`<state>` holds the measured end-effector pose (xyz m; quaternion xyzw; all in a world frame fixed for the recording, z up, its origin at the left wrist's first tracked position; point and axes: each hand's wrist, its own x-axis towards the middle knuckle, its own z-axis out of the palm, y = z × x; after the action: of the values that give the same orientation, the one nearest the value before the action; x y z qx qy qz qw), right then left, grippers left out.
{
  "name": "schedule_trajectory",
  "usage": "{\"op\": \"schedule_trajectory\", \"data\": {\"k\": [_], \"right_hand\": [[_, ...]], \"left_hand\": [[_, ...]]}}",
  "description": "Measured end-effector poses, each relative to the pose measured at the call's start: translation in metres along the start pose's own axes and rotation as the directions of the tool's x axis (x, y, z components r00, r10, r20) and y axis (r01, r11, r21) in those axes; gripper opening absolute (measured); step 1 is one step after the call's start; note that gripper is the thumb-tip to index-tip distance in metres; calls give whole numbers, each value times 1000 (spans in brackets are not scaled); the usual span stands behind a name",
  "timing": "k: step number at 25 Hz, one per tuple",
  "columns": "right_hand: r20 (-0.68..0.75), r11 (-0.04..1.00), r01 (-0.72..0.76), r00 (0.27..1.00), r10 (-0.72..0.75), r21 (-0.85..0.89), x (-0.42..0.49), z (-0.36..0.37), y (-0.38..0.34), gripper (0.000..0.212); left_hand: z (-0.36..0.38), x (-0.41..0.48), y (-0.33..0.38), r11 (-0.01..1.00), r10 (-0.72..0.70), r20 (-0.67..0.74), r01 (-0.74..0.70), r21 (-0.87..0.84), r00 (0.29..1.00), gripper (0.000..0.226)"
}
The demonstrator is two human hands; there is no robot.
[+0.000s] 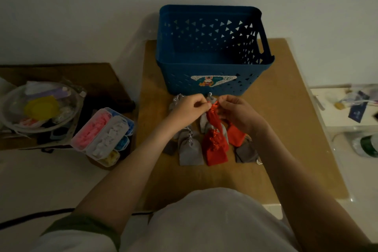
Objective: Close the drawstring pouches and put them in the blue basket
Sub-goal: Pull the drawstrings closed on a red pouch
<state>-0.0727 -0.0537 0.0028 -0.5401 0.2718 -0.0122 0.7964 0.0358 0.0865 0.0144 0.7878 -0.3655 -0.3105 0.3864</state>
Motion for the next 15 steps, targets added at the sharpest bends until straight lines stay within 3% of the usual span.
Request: {"op": "schedule_trajectory", "data": {"k": [3, 5, 7, 9, 12, 15], "right_hand": [[-89, 993, -58, 995, 49, -99, 3, -27, 19, 12], [-266, 964, -157, 959, 97, -214, 6, -47, 34, 10], [-481, 881, -313, 869, 115, -355, 10, -69, 52, 29], [-604, 758, -445, 792, 85, -477, 15, -91, 70, 48], [-616, 636, -531, 780, 109, -560, 21, -107, 95, 62], [-572, 626, -504, 813, 111, -595, 21, -106, 108, 53]], "left_hand": [[16, 7, -6, 994, -84, 47, 87, -71, 995, 18], [25, 12, -12, 984, -152, 94, 160, -84, 984, 13], [30, 15, -18, 972, -206, 102, 215, -94, 973, 15], [34, 21, -22, 963, -253, 66, 257, -74, 965, 21], [43, 30, -27, 948, -317, 13, 317, -26, 948, 23], [50, 34, -29, 927, -376, 44, 376, -4, 926, 26]]}}
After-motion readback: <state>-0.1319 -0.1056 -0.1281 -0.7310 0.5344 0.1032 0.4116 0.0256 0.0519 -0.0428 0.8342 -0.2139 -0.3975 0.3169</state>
